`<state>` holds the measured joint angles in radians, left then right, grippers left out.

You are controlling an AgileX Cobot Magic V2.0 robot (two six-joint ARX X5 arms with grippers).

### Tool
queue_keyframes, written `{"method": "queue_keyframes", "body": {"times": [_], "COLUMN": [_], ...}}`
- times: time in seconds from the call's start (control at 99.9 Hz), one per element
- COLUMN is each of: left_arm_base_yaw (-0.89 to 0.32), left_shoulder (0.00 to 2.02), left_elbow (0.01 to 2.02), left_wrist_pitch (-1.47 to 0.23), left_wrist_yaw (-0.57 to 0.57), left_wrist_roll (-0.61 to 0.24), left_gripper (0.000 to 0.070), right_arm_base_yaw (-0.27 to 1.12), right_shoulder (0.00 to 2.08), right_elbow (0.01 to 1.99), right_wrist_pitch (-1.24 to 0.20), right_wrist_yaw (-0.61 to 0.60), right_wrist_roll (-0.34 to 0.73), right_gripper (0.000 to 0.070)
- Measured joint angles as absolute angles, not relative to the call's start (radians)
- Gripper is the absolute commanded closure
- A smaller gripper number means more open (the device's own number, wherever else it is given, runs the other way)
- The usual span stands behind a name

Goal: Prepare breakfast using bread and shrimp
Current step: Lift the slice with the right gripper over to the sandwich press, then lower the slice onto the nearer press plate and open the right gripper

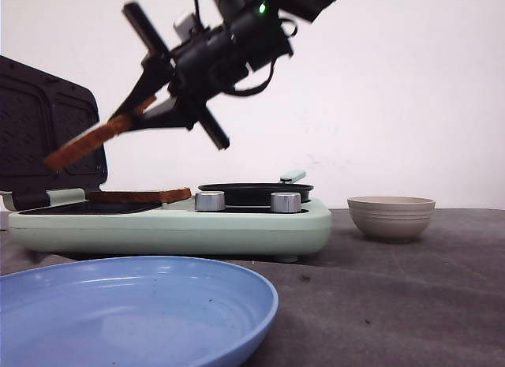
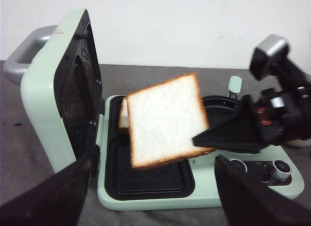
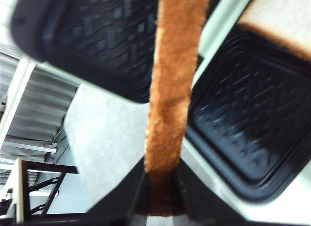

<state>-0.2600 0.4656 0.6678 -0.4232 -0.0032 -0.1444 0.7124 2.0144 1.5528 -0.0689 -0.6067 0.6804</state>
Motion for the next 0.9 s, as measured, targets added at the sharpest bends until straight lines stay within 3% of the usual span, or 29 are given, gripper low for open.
{"method": "queue_keyframes", "body": {"times": [0.901], "left_arm_base_yaw": [-0.260], "left_shoulder": [0.466], "left_elbow": [0.668], "left_wrist_pitch": [-0.423], "left_wrist_yaw": [-0.004], "left_wrist_roll": [-0.144], "left_gripper": [0.0266], "right_arm_base_yaw": [0.746], "right_shoulder": [2.083], "right_elbow": [1.580], "right_wrist_pitch": [-0.064], "right_wrist_yaw": [-0.555], "right_wrist_roll": [0.712], "right_gripper": [0.0700]}}
